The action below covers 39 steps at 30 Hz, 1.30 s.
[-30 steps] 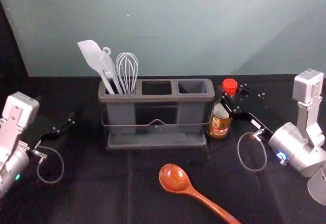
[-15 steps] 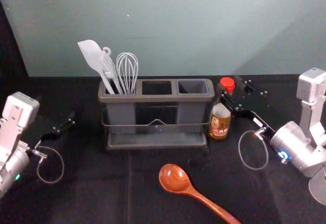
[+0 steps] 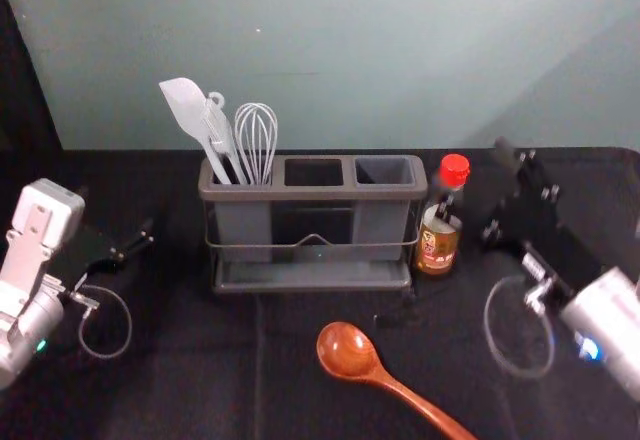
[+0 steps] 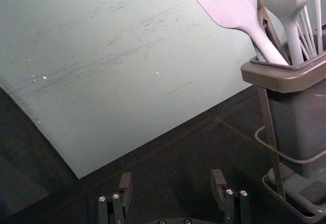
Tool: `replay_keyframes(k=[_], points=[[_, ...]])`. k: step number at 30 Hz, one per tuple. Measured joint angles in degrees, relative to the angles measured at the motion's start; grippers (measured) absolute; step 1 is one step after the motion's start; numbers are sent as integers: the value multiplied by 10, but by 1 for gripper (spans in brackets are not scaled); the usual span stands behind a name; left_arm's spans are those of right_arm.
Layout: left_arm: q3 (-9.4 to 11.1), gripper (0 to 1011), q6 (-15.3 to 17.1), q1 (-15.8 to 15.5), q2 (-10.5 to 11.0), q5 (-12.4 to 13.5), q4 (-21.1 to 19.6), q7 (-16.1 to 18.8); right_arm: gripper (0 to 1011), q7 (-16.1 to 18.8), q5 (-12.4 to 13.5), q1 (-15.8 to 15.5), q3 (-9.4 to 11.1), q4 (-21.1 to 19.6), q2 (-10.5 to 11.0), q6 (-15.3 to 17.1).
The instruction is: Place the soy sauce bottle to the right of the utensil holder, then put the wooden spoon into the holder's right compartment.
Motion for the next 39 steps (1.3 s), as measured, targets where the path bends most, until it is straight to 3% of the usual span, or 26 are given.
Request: replay_keyframes(k=[7,11,18,24,39], points=[[0,1012,0,0,0,0,0,0,1004,0,-34,-56,-32,-25,6,21],[0,1012,0,0,0,0,0,0,1004,0,-50,-66,-50,-19,3,25],[0,1011,0,0,0,0,0,0,1004,-8,-74,-72,-81,23,-21,25],[0,1012,0,0,0,0,0,0,1004,-9,-78,-71,-87,41,-32,13],[0,1011,0,0,0,0,0,0,1004,-9,-78,-71,-86,37,-29,16]])
